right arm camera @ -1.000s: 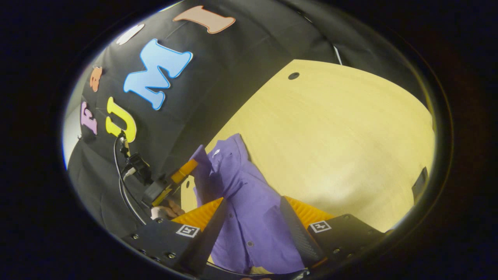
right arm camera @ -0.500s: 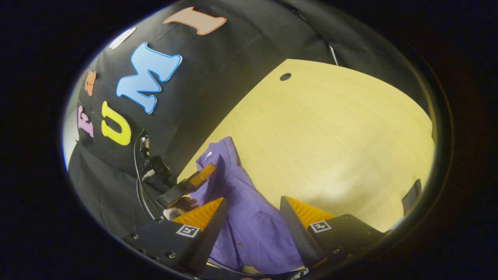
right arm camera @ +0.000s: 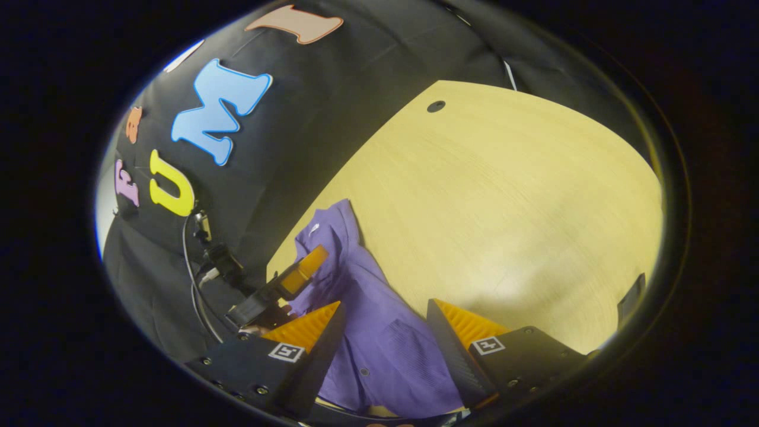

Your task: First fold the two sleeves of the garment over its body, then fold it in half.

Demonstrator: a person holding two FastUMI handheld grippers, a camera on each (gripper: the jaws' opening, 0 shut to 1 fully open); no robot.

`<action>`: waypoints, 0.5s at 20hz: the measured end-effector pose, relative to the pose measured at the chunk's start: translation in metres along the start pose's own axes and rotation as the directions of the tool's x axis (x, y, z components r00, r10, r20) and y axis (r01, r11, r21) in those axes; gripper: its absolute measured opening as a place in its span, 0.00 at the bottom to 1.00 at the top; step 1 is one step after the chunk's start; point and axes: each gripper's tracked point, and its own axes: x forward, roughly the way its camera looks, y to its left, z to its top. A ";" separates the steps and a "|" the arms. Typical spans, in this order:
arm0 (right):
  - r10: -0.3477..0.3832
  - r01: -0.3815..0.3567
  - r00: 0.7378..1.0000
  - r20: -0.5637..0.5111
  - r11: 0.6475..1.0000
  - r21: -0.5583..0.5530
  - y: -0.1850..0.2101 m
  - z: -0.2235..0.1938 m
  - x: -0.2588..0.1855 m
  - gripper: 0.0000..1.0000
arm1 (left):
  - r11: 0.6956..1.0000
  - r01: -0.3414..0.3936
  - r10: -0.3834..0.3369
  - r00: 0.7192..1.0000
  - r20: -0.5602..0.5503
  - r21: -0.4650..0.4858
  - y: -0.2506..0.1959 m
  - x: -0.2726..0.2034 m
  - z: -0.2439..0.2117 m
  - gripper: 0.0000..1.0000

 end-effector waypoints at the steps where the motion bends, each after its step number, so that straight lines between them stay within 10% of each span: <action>1: -0.004 0.004 1.000 -0.010 1.000 -0.009 0.000 -0.005 0.002 0.87 | 1.000 -0.005 0.005 1.000 0.002 0.001 0.007 -0.010 -0.004 1.00; 10: -0.067 0.045 0.987 -0.148 0.987 -0.153 0.006 -0.072 0.010 0.87 | 0.997 -0.078 0.077 0.997 -0.029 -0.020 0.061 -0.105 -0.074 1.00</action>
